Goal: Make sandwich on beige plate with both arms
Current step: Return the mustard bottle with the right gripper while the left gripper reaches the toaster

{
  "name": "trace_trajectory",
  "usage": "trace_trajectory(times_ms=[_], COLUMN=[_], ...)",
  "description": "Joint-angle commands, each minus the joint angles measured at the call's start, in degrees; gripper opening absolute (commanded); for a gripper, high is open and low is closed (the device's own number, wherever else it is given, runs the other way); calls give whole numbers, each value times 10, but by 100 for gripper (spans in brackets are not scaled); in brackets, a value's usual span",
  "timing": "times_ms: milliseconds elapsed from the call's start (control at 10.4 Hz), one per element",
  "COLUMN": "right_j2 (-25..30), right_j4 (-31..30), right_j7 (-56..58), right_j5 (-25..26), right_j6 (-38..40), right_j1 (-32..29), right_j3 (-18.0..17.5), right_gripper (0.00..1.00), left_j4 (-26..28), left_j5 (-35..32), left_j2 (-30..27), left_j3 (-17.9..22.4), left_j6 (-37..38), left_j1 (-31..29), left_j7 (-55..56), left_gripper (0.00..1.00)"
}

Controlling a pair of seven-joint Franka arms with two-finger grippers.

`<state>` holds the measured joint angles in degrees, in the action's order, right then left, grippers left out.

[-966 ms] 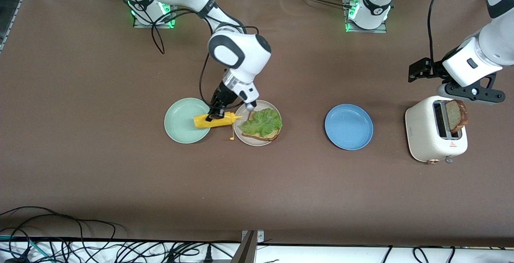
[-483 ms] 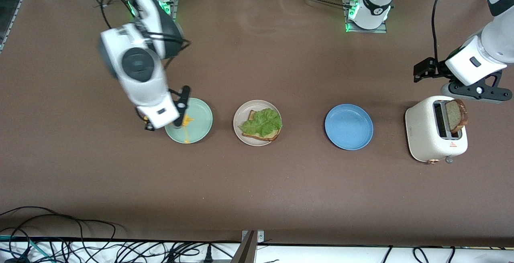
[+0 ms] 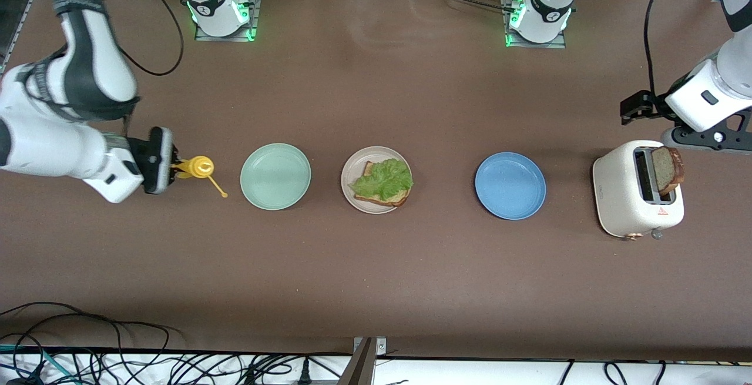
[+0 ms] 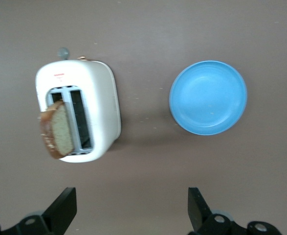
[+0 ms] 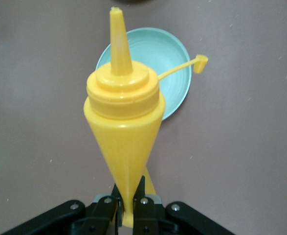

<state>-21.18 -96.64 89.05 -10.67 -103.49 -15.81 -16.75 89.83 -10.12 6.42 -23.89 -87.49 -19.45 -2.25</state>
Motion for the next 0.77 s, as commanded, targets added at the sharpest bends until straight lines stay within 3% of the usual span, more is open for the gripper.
trace_trajectory(times_ms=[0, 386, 676], right_j2=[19, -67, -124], right_j4=[-68, -73, -72], right_j7=[146, 327, 423], right_j5=[-94, -151, -169], right_j6=[2, 29, 30], right_j1=[-74, -179, -213], right_j3=[14, 22, 22], right_gripper=[0, 0, 0], left_j4=[-4, 16, 148], left_j5=[-75, -35, -31], left_j2=[22, 54, 38], left_j3=[-2, -3, -4], left_j6=[-10, -80, -228], left_j1=[-12, -89, -120], left_j7=[-7, -125, -156], left_gripper=[100, 100, 100])
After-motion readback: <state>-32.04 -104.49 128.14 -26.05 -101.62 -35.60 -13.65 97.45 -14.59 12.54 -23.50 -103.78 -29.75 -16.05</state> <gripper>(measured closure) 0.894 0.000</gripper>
